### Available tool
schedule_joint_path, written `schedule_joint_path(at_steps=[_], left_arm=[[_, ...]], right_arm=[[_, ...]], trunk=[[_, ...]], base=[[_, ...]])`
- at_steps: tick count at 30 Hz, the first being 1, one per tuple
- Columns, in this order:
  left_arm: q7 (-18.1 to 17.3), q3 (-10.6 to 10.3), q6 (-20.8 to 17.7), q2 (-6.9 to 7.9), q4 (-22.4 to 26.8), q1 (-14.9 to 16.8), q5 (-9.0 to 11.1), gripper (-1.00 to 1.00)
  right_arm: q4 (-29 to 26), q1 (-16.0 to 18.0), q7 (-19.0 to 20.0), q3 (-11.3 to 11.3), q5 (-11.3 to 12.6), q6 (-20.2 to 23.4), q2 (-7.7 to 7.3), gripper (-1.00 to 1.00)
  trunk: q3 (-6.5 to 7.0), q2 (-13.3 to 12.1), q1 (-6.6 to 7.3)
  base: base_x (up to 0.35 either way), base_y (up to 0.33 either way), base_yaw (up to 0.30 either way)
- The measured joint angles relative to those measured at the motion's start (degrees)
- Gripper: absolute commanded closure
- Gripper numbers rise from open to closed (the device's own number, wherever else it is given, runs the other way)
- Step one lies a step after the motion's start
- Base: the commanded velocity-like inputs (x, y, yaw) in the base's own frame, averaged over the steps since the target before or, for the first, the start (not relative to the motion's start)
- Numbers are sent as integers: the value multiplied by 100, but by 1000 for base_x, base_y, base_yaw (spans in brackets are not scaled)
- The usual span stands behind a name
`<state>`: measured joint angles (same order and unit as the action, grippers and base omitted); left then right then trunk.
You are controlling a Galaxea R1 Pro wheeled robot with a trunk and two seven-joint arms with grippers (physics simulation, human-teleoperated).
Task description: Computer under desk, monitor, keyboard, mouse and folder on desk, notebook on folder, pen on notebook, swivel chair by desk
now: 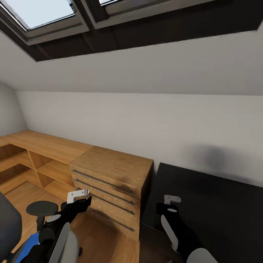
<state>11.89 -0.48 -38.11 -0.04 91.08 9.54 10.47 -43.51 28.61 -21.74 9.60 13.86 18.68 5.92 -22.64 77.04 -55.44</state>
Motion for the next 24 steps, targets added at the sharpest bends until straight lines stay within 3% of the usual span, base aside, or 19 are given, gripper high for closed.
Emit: schedule_joint_path(at_steps=[6, 12, 24], left_arm=[[0, 0, 0, -2, 0, 0, 0, -100], [0, 2, -1, 4, -9, 0, -1, -100], [0, 8, -10, 4, -9, 0, 0, -100]], right_arm=[[-11, 0, 0, 0, -4, 1, 1, -100], [-225, 0, -29, 11, -5, -195, -17, -100], [-1451, -186, -31, 41, 3, -399, -35, -100]], trunk=[[0, 0, 0], [108, -239, 131], [323, -721, 391]], base=[[0, 0, 0], [-29, 0, 0], [-292, 0, 0]])
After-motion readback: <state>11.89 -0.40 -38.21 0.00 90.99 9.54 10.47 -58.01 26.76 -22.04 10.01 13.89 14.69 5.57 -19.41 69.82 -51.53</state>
